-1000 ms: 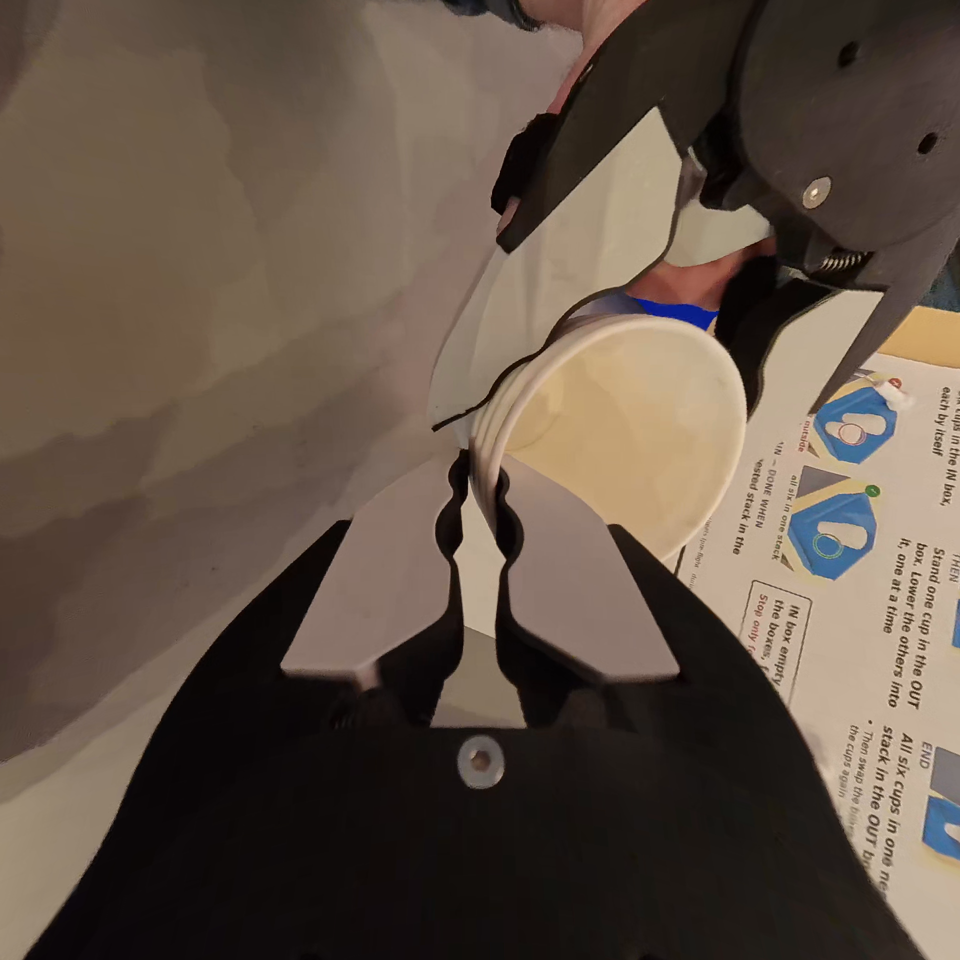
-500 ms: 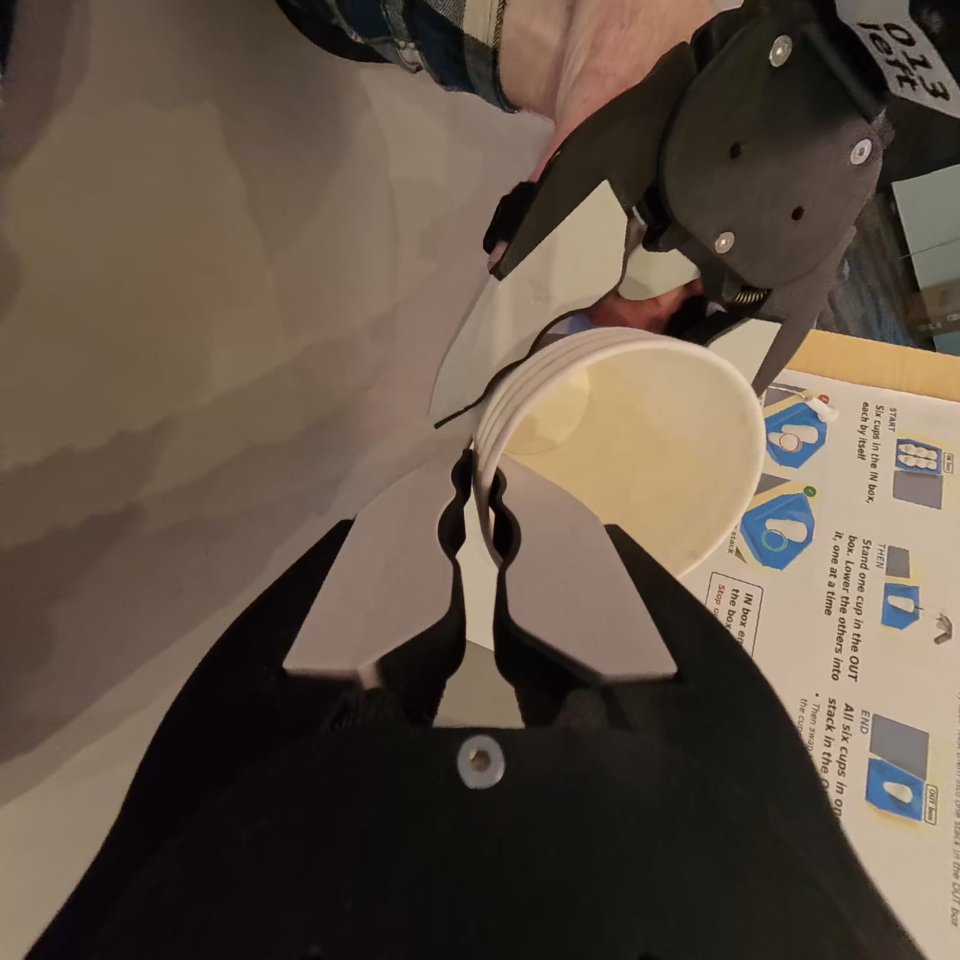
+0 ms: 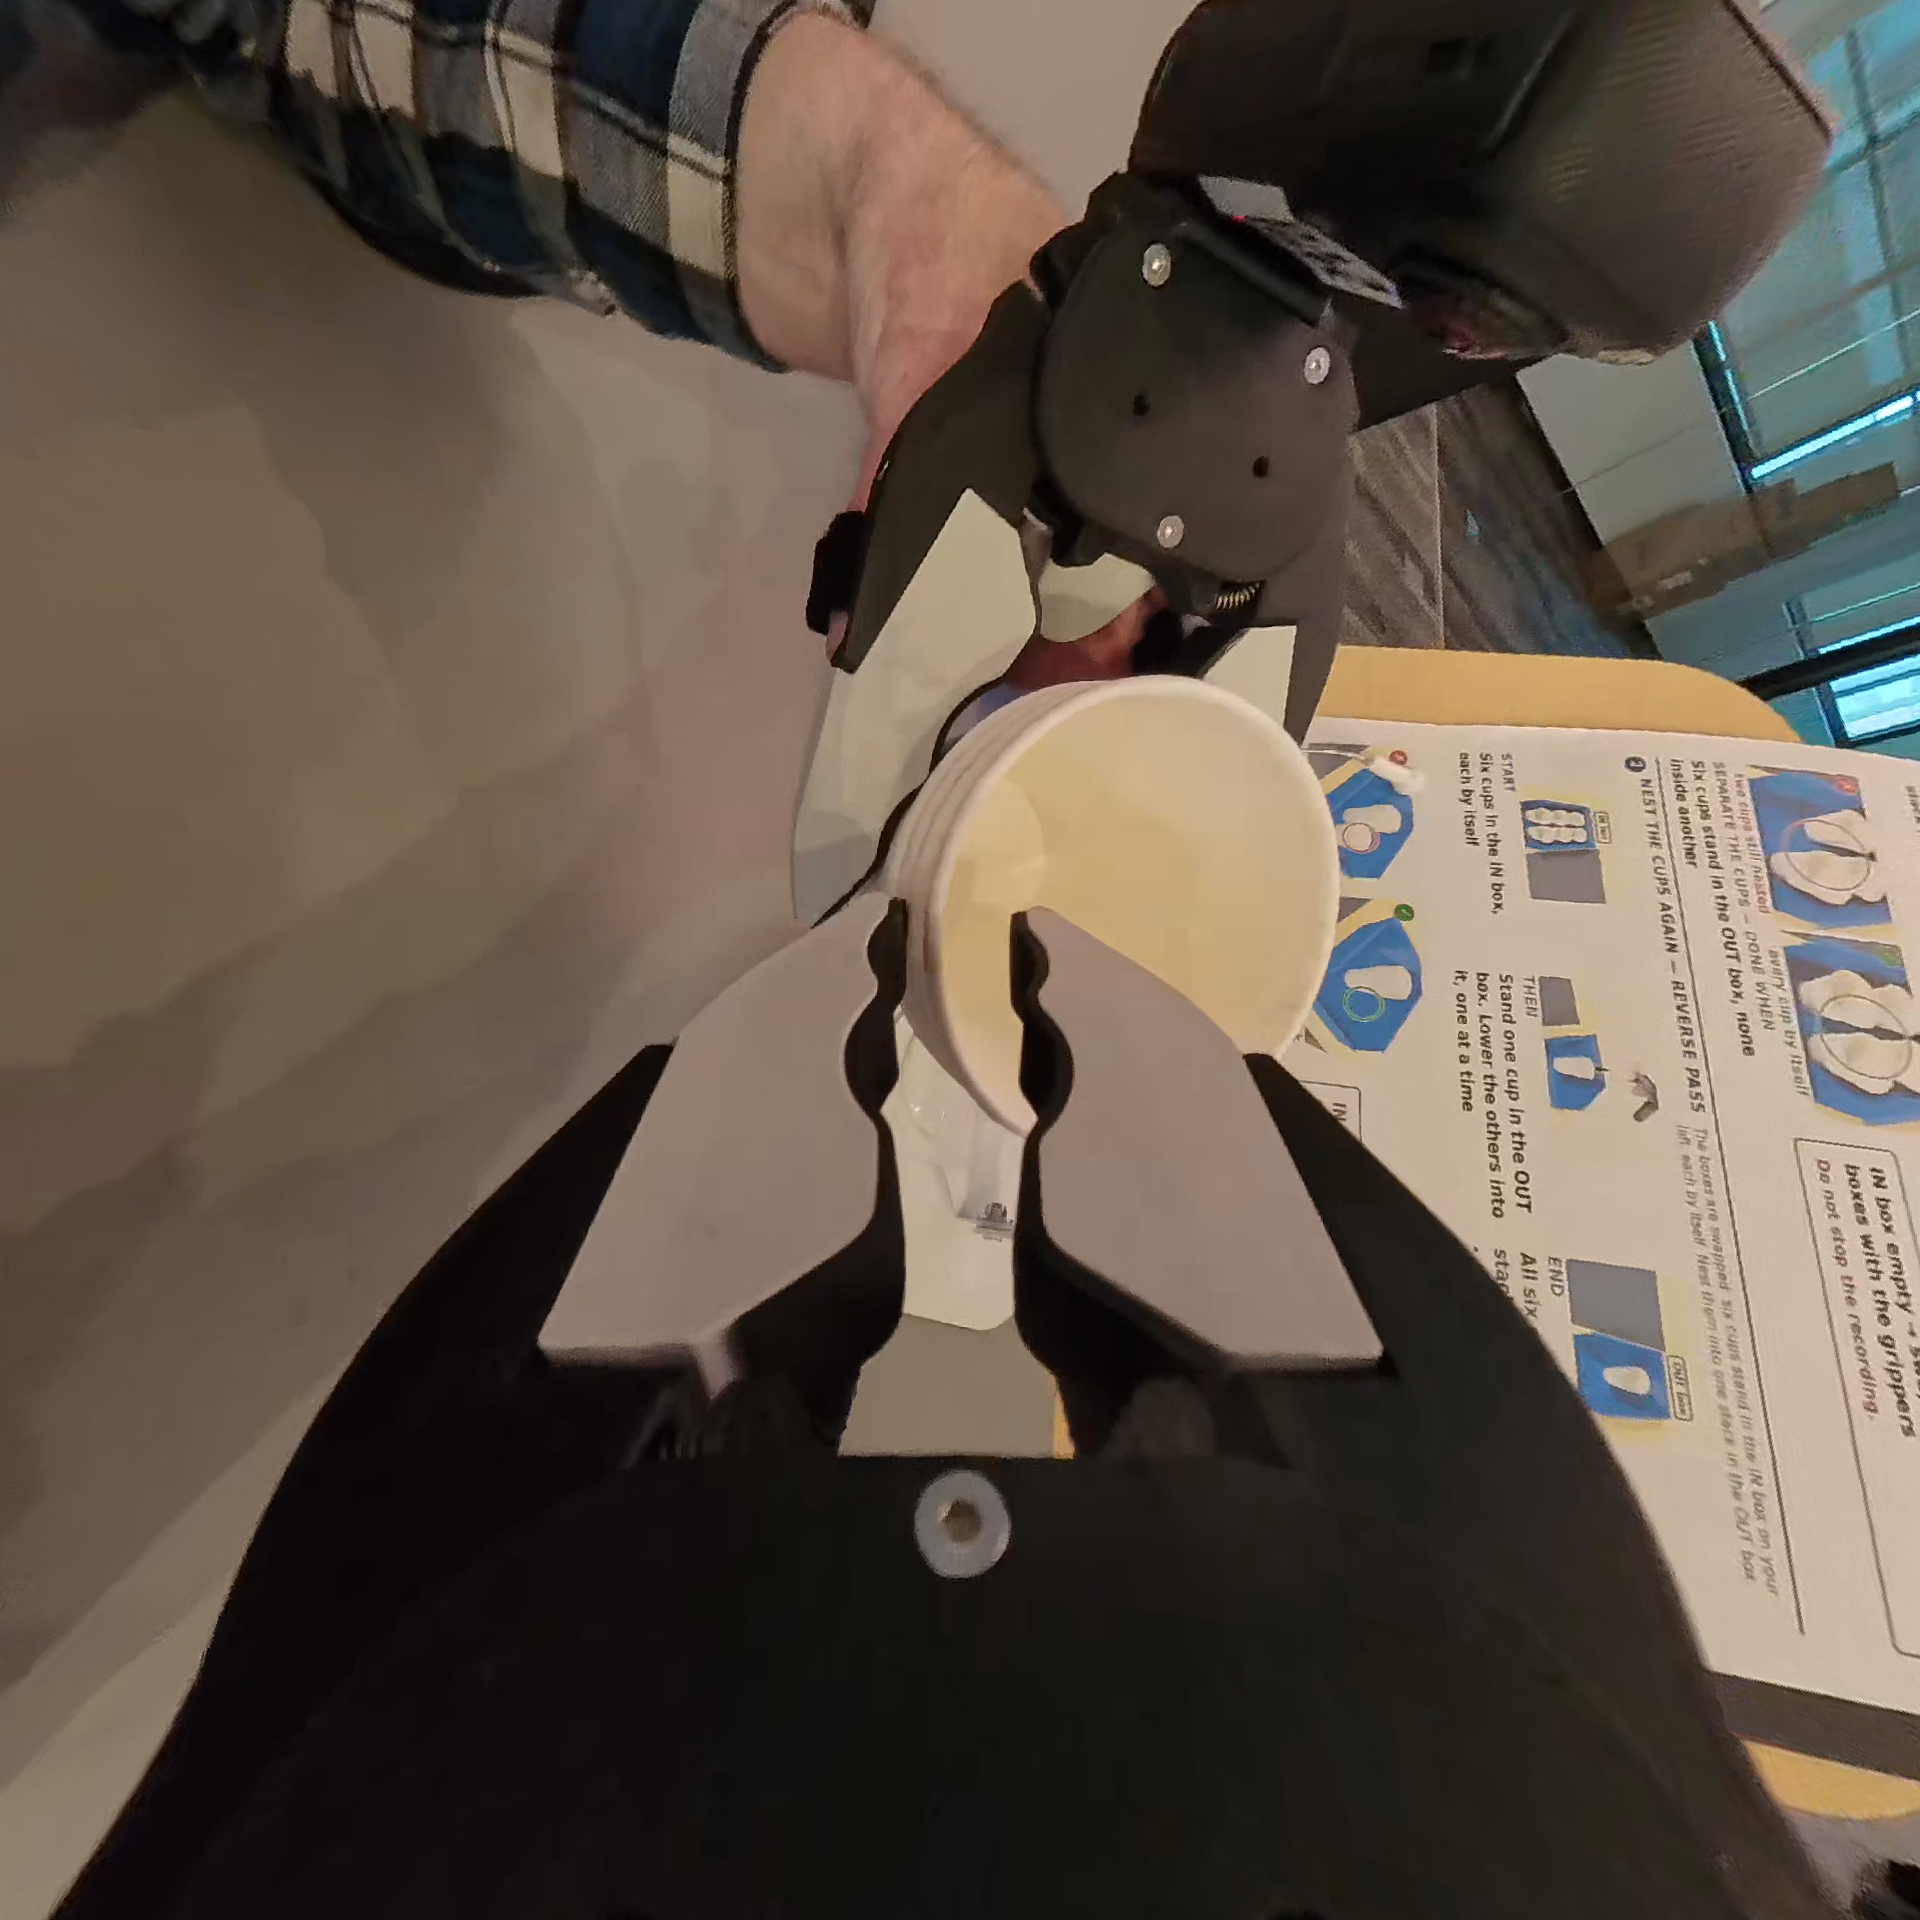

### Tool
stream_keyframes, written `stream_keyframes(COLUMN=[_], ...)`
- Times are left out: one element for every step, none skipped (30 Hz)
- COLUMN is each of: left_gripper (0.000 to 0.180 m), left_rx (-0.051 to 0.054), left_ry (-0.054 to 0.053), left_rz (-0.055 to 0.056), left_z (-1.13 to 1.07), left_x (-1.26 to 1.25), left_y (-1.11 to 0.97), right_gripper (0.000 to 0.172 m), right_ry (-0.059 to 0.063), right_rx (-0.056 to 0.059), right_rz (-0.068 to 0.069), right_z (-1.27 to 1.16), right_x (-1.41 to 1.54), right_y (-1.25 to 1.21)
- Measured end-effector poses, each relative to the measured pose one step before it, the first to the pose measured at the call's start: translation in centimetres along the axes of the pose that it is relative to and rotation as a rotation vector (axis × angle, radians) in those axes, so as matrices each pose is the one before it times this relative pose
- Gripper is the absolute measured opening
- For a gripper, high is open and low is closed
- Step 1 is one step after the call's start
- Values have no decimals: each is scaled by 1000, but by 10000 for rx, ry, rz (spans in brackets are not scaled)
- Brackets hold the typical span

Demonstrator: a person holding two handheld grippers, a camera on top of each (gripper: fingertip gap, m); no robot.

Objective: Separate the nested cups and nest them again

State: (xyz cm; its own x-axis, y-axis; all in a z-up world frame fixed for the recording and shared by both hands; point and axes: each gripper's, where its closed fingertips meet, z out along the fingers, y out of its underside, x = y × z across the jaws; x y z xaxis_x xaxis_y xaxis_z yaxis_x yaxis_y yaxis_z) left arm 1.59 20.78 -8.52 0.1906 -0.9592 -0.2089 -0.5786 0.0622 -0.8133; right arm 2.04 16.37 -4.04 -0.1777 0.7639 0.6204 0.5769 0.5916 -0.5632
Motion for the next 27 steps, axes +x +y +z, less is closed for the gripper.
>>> stream_keyframes(left_gripper=[97, 96, 96, 96, 96, 96, 96, 96, 96, 96, 96, 96, 96, 96, 96, 96, 96, 96, 96, 96, 96, 96, 96, 96, 96, 96, 96], left_rx=[-9, 45, 57, 7, 42, 60, -6, -25, 27, -8, -49, -15, 19, -40, -62, -7, -30, -83, -75, -39, -28, -33, -35, -22, -11, -8, -3], left_ry=[-55, -113, -72, -2, -11, -80, -18, 21, -54, -55, 19, -17, -77, -29, 24, -15, -38, -26, -33, -30, -4, 11, -20, -12, 7, 2, -9], left_rz=[-11, -12, -53, -36, -7, -1, -2, 8, 14, 13, 19, 16, 2, -1, -3, -5, 11, 54, 65, 45, 18, 27, 35, 15, 13, -1, -4], left_z=[-54, -65, -59, -33, -34, -35, -15, 6, -16, -2, 22, -2, -9, -1, 14, -9, 0, 22, 29, 29, 22, 43, 51, 38, 31, 15, 23], left_x=[-99, -187, -140, -43, -9, -108, -26, 39, -60, -59, 51, 11, -89, -49, 34, -37, -60, -12, -7, -7, 9, 40, 9, 14, 45, 11, -20], left_y=[3, -67, -85, -17, -74, -101, -9, 37, -43, -10, 53, 13, -51, 50, 92, 29, 50, 122, 103, 67, 50, 45, 50, 28, -2, 6, 16], right_gripper=[18, 17, 14, 14, 13, 12, 12, 13, 14, 14, 14, 13, 12, 10, 9, 8, 6, 6, 6, 6, 6, 6, 6, 6, 6, 5, 4], right_ry=[52, 49, 28, 17, 32, 36, -1, -6, 13, -13, -39, -23, -1, -8, -17, -11, -8, -35, -57, -45, -24, -4, -15, -31, -26, -26, -24], right_rx=[10, 28, 44, 22, -3, 10, 30, 46, 47, 35, 30, 8, -27, -32, -9, 12, 3, -16, -10, 19, 50, 54, 14, -10, 5, 1, -28], right_rz=[55, 27, 8, 27, 4, 0, 53, 76, 43, 8, 7, 6, -30, -41, -23, -27, -26, 0, 24, 34, 41, 40, 20, -9, -5, -6, -22], right_z=[-16, -24, -36, -40, -31, -30, -39, -55, -66, -50, -11, 14, 18, 20, 23, 20, 51, 64, 56, 31, -20, -52, -48, -37, 2, 18, 43], right_x=[119, 94, 32, 36, 41, 47, 22, 52, 47, 0, -62, -32, -24, -53, -51, -50, -26, -67, -79, -50, 1, 33, -2, -54, -59, -48, -52], right_y=[-52, -64, -98, -80, -37, -48, -57, -66, -45, -25, -33, -16, 26, 15, -10, -50, -31, 16, 37, 10, -38, -56, -3, 35, -1, -1, 27])
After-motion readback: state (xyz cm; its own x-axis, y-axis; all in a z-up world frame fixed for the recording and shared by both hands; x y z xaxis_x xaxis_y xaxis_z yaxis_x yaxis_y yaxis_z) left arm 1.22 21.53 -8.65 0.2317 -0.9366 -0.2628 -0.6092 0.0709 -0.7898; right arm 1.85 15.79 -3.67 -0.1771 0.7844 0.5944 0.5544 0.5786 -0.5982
